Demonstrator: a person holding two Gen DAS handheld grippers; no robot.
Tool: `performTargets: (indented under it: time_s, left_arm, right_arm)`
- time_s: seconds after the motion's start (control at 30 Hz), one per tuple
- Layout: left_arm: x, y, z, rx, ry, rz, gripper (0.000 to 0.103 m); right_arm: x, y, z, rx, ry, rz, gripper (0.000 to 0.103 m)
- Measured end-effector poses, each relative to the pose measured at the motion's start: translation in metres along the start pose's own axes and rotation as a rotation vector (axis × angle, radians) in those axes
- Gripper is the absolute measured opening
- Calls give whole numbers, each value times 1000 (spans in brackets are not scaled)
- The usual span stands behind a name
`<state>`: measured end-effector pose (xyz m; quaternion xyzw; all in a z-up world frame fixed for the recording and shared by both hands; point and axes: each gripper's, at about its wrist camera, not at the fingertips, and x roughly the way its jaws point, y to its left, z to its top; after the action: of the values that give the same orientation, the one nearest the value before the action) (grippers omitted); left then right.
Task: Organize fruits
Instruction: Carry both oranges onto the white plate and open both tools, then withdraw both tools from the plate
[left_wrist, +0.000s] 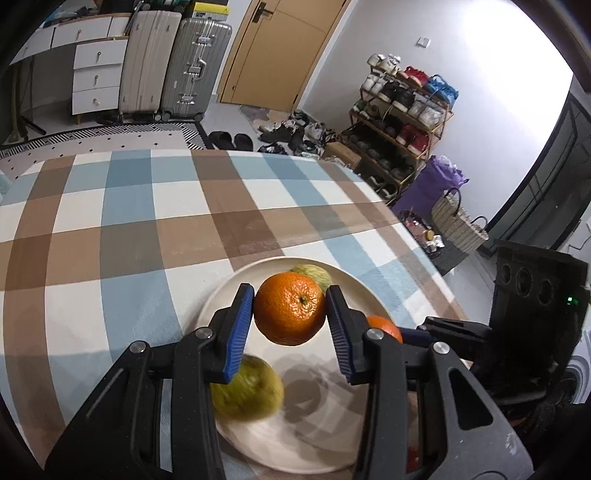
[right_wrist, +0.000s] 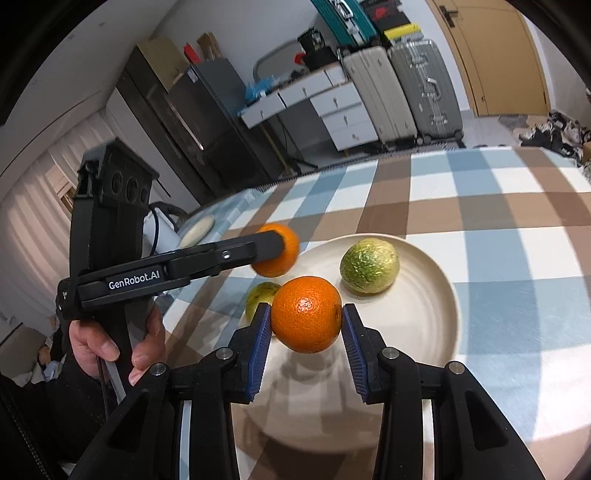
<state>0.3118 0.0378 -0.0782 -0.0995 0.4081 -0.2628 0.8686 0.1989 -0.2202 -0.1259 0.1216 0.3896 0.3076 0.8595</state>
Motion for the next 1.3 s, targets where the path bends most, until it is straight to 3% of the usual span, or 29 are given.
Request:
performTargets:
  time_s: [0.37,0.67,0.73,0.8,0.87,0.93,1.0,1.3]
  left_arm:
    - [45,24,5,-38,59,-13,37]
    - [53,30,7,-56,66,-20,37]
    - [50,29,9,-59,61,-16,38]
    - [46,27,10,-54,59,-1,42]
    - [39,25,10,-55,50,28,53]
    - [27,26,10,-77,31,40,68]
    - [10,26,8,-101,5,67,76]
    - [-69,-18,-21,-32,-105,178,83]
  right_arm:
    - [44,-8,11,35,82,-10,39]
    - [61,-6,13,23,117,-19,40]
    - [61,-6,15,30,111,-23,51]
    - [54,-2,16,19,82,-6,52]
    - [45,3,16,5,60,-10,56]
    - [34,6,15,1,36,-17,69]
    - [18,11,10,-6,7,-23,74]
    - [-52,24,-23,-9,-112,-107,96]
